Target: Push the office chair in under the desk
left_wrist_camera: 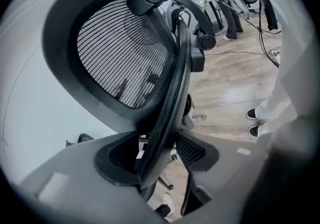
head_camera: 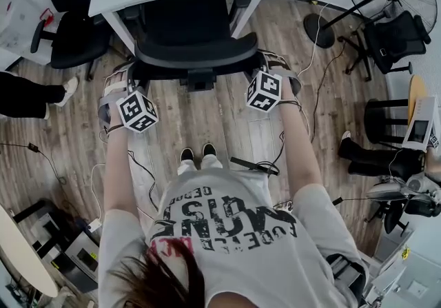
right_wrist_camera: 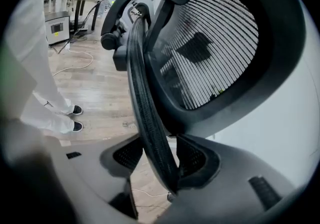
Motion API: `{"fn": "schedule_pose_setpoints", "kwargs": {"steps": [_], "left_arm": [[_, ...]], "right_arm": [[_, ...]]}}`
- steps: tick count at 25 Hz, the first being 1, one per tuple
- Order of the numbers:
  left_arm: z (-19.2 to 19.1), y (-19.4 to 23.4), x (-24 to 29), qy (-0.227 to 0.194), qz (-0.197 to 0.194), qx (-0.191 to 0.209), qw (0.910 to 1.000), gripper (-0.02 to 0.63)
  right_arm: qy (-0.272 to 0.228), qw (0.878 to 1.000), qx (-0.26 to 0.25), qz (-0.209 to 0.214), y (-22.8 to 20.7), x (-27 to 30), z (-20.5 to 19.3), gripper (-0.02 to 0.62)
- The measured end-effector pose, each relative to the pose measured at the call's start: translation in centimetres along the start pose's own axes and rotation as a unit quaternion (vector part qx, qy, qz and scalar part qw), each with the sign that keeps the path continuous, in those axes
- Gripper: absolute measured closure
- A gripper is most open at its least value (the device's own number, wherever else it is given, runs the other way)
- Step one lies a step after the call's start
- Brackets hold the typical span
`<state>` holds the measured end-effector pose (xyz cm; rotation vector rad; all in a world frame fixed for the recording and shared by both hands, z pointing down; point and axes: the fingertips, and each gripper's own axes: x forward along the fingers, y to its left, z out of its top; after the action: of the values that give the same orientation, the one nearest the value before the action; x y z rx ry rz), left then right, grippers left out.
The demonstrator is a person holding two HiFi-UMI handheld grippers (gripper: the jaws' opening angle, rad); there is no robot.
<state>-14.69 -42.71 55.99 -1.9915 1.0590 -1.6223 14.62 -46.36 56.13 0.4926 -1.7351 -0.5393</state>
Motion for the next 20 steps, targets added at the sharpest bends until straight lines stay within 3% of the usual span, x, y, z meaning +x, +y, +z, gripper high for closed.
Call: {"fn": "schedule_pose_setpoints", "kwargs": {"steps": [10, 16, 20], "left_arm": [[0.4, -0.2, -0.7, -0.027, -0.01, -0.031, 0.9991, 0.36], [1.4, -0.1, -2.4, -0.049, 0.001, -0.056, 0.9972, 0.361], [2.8, -0.1, -4.0, -0.078, 0.005, -0.101, 0.9918, 0.362]], "right_arm": [[-0.003, 0.999, -0.009, -0.031, 0.0, -0.6, 0.3, 0.387], [-0.039, 0.996, 0.071, -0.047, -0.1, -2.2, 0.5, 0.387], [-0.051, 0.992, 0.098, -0.061, -0.2, -3.4, 0.6, 0.387]]}}
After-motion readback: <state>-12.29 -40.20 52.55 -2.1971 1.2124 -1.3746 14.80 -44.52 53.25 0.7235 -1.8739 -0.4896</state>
